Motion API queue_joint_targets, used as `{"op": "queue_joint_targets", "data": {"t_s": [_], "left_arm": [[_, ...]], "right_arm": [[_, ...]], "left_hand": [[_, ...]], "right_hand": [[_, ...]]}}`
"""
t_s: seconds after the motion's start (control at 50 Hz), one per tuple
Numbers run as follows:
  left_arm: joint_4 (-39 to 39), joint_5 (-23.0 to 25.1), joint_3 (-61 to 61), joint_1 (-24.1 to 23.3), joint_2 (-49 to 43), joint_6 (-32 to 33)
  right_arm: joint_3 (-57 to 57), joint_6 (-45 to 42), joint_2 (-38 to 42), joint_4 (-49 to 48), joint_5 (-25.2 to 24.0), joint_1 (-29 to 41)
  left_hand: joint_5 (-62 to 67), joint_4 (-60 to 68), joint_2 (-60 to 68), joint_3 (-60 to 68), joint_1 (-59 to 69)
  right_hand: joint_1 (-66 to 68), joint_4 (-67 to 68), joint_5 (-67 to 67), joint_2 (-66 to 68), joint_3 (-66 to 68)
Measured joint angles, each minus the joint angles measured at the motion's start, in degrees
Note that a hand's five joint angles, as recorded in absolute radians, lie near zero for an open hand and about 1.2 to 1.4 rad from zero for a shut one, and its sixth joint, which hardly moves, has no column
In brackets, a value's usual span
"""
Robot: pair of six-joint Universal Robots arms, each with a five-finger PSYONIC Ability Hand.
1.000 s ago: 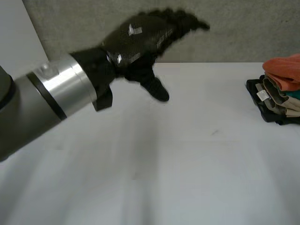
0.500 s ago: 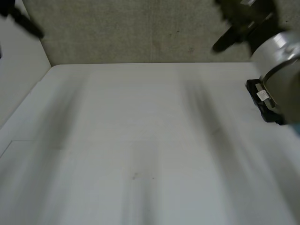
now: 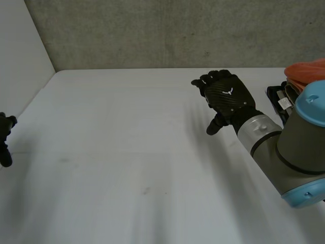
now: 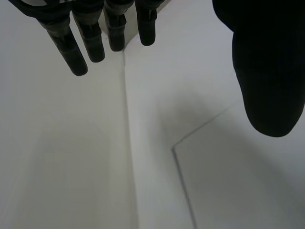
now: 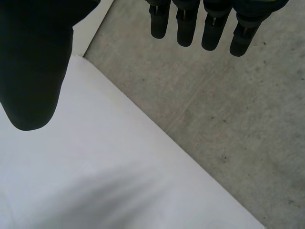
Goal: Fold the laundry.
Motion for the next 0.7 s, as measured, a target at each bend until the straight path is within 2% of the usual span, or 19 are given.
{"op": "queue_joint_targets", "data": {"t_s": [0.14,0.32,0.5,0.7], "left_arm": [[4.49,0.05,-0.03,1.94,-3.46,3.48],[4.84,-0.29,8.27,0.37,-11.67,3.44],[6.49,-0.13,19.79,-5.48,-18.24,0.35],[6.66,0.12,27.87,-14.76,-18.52,-10.5]], "right_arm": [[0.44,0.48,1.42,-0.9,0.01,-0.72],[1.14,0.79,1.26,-4.23,1.46,-1.63],[0.94,0.77,0.27,-5.44,6.2,-2.07],[0.13,0.74,-0.23,-5.31,10.17,-2.68]], "left_hand": [[0.0,0.0,0.0,0.0,0.0],[0.0,0.0,0.0,0.0,0.0],[0.0,0.0,0.0,0.0,0.0],[0.0,0.0,0.0,0.0,0.0]], "right_hand": [[0.0,0.0,-0.01,0.0,0.0],[0.0,0.0,0.0,0.0,0.0],[0.0,0.0,0.0,0.0,0.0],[0.0,0.0,0.0,0.0,0.0]]}}
